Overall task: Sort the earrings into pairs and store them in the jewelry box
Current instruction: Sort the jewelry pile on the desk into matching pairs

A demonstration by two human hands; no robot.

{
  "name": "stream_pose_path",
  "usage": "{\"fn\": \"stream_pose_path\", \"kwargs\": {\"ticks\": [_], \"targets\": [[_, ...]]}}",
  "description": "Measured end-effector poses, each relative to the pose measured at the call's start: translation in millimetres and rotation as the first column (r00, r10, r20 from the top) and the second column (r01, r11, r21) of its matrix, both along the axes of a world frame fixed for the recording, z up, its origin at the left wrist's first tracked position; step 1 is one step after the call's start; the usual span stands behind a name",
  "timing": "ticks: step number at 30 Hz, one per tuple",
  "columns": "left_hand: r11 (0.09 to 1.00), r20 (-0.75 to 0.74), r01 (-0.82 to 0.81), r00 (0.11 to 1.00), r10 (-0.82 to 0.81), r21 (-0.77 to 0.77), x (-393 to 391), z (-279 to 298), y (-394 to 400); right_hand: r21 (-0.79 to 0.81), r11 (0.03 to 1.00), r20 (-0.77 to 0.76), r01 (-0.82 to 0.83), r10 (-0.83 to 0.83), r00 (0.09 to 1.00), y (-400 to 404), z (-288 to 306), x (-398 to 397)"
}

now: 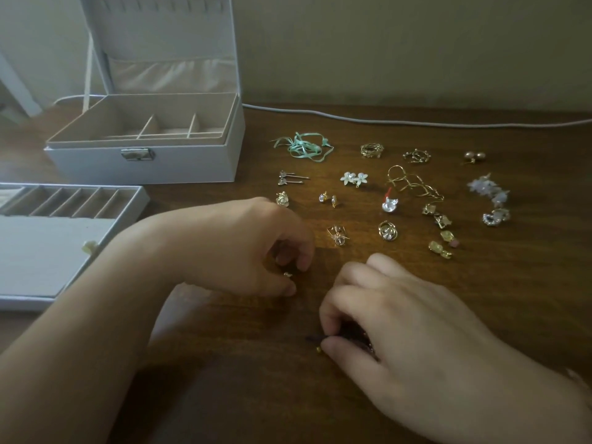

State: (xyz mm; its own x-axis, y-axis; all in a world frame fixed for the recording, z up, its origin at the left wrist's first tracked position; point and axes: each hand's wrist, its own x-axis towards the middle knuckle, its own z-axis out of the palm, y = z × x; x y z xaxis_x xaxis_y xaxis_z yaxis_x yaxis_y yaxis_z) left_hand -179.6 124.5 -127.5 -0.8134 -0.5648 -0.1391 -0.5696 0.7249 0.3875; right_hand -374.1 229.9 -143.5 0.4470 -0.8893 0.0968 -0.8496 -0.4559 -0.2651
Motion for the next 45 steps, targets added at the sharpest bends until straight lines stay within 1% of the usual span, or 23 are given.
{"fn": "stream_pose_path", "kwargs": {"ticks": [2, 3, 4, 6, 8, 9, 11, 14, 17, 21, 23, 27, 29, 31, 33, 35, 37, 38, 40, 41, 43, 45], "targets": [[0.998, -0.056, 0.013, 0.998, -0.016, -0.057, -0.7, 0.0, 0.6, 0.149, 0.988, 0.166, 0.029, -0.054, 0.985, -7.1, 7.9, -7.5], [0.995, -0.097, 0.016, 0.995, -0.026, -0.096, -1.0, 0.3, 1.0, 0.219, 0.975, 0.279, 0.033, -0.095, 0.956, -12.6, 12.0, -11.9], [0.992, -0.138, 0.018, 0.99, -0.035, -0.127, -1.4, 1.1, 1.6, 0.289, 0.957, 0.409, 0.029, -0.151, 0.9, -18.3, 17.4, -16.5], [0.988, -0.194, 0.032, 0.979, -0.062, -0.153, -3.7, 2.3, 4.2, 0.41, 0.912, 0.607, -0.016, -0.259, 0.751, -27.7, 24.1, -26.8], [0.987, -0.207, 0.072, 0.973, -0.101, -0.142, -9.2, 1.7, 9.2, 0.441, 0.896, 0.72, -0.059, -0.314, 0.619, -33.7, 25.0, -35.9], [0.987, -0.198, 0.096, 0.973, -0.121, -0.132, -13.1, 0.7, 12.5, 0.43, 0.901, 0.749, -0.054, -0.323, 0.579, -36.6, 25.6, -39.3], [0.984, -0.18, 0.141, 0.971, -0.16, -0.113, -21.9, -3.1, 18.2, 0.417, 0.908, 0.775, -0.031, -0.338, 0.534, -41.1, 26.3, -44.7], [0.978, -0.182, 0.169, 0.965, -0.189, -0.12, -31.7, -9.7, 22.4, 0.434, 0.9, 0.779, -0.047, -0.348, 0.522, -43.7, 26.5, -49.4], [0.978, -0.183, 0.161, 0.966, -0.183, -0.129, -34.6, -13.6, 21.9, 0.403, 0.912, 0.797, -0.074, -0.31, 0.518, -44.6, 27.9, -51.2], [0.976, -0.173, 0.181, 0.964, -0.199, -0.118, -35.4, -17.1, 19.0, 0.377, 0.921, 0.827, -0.095, -0.289, 0.481, -45.7, 29.4, -54.9], [0.972, -0.179, 0.187, 0.961, -0.211, -0.142, -36.1, -18.9, 17.7, 0.356, 0.932, 0.821, -0.074, -0.274, 0.501, -45.5, 30.1, -55.1], [0.959, -0.219, 0.203, 0.944, -0.245, -0.199, -37.0, -20.1, 17.5, 0.285, 0.958, 0.774, -0.006, -0.227, 0.592, -46.3, 27.5, -54.7], [0.957, -0.231, 0.203, 0.94, -0.25, -0.206, -37.8, -19.7, 18.2, 0.263, 0.965, 0.757, 0.011, -0.214, 0.618, -47.0, 25.5, -55.5], [0.968, -0.264, 0.187, 0.937, -0.227, -0.168, -37.7, -17.5, 18.5, 0.246, 0.969, 0.751, 0.03, -0.21, 0.626, -47.4, 24.2, -57.1], [0.985, -0.325, 0.154, 0.93, -0.172, -0.08, -35.1, -12.7, 18.0, 0.219, 0.974, 0.738, 0.051, -0.2, 0.644, -46.7, 23.2, -57.9], [0.994, -0.392, 0.109, 0.915, -0.093, 0.019, -31.2, -7.0, 16.5, 0.167, 0.982, 0.691, 0.086, -0.179, 0.7, -45.6, 23.2, -58.2], [0.991, -0.414, 0.084, 0.909, -0.035, 0.101, -27.9, -2.6, 15.3, 0.11, 0.986, 0.585, 0.125, -0.166, 0.794, -44.5, 23.0, -58.5], [0.986, -0.397, 0.092, 0.917, -0.031, 0.136, -26.4, -1.2, 14.7, 0.09, 0.987, 0.512, 0.131, -0.159, 0.844, -43.6, 23.0, -58.1], [0.976, -0.328, 0.119, 0.943, -0.054, 0.184, -22.3, 1.6, 14.3, 0.083, 0.99, 0.39, 0.114, -0.137, 0.911, -42.8, 21.8, -56.4], [0.974, -0.295, 0.121, 0.954, -0.061, 0.191, -19.3, 3.5, 13.6, 0.079, 0.993, 0.336, 0.089, -0.111, 0.935, -42.8, 20.2, -56.1], [0.983, -0.26, 0.095, 0.964, -0.052, 0.159, -10.4, 7.9, 10.8, 0.039, 0.999, 0.204, 0.001, -0.009, 0.979, -43.2, 16.4, -55.1], [0.992, -0.256, 0.042, 0.967, -0.009, 0.121, -1.2, 12.7, 6.6, -0.023, 0.993, 0.062, -0.113, 0.115, 0.991, -42.7, 12.9, -54.0]]}}
